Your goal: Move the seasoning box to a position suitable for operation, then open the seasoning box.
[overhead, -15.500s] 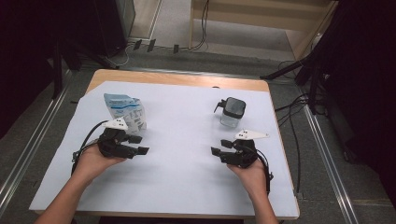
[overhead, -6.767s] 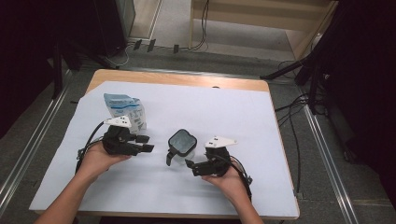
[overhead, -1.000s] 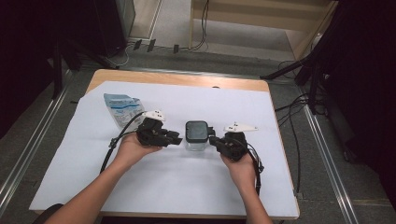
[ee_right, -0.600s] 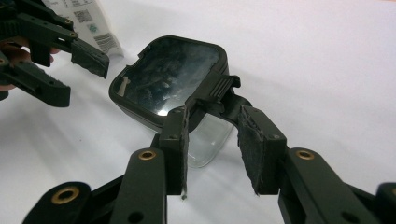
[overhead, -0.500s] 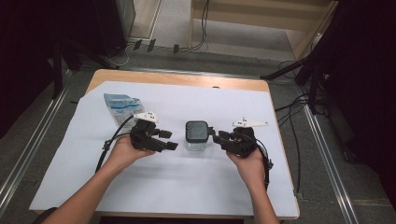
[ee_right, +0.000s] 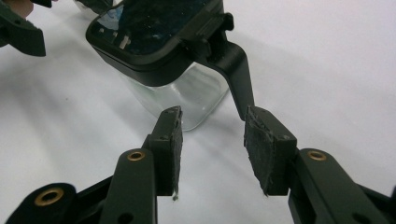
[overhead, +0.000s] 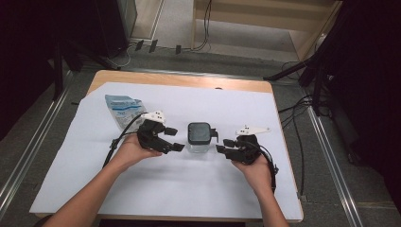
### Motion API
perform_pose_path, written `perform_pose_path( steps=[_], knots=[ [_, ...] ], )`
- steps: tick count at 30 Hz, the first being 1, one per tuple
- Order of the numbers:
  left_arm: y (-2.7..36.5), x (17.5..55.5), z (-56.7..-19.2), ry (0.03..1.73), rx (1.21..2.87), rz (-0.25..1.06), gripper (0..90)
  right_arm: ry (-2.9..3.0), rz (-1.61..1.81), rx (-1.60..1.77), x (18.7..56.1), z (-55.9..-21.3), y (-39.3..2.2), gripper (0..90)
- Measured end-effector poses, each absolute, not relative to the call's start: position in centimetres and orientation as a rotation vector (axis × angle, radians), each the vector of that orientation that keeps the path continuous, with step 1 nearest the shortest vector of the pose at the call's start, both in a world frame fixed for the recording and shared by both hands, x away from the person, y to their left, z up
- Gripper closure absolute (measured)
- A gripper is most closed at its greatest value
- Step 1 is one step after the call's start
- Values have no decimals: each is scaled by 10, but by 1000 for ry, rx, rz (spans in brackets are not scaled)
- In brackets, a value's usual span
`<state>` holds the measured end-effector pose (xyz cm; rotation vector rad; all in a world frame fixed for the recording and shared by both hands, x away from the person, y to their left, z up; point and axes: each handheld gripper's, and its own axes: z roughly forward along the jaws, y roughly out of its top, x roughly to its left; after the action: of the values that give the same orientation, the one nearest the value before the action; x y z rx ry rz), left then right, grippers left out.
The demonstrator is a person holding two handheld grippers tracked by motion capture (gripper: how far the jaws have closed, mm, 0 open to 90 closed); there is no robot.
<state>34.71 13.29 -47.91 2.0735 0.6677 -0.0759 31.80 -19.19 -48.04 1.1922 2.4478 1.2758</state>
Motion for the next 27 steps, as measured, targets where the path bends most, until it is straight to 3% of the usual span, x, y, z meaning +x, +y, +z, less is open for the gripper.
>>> perform_pose_path(
  steps=[6, 13, 27],
  knots=[
    [126, 352, -475, 572, 2126, -20, 184, 2446, 1302, 1200, 323, -481, -191, 582],
    [124, 364, -479, 544, 2082, -100, 136, 2454, 1304, 1209, 325, -483, -191, 584],
    [108, 368, -496, 516, 2088, -55, 148, 2460, 1304, 1250, 332, -488, -192, 593]
  ],
)
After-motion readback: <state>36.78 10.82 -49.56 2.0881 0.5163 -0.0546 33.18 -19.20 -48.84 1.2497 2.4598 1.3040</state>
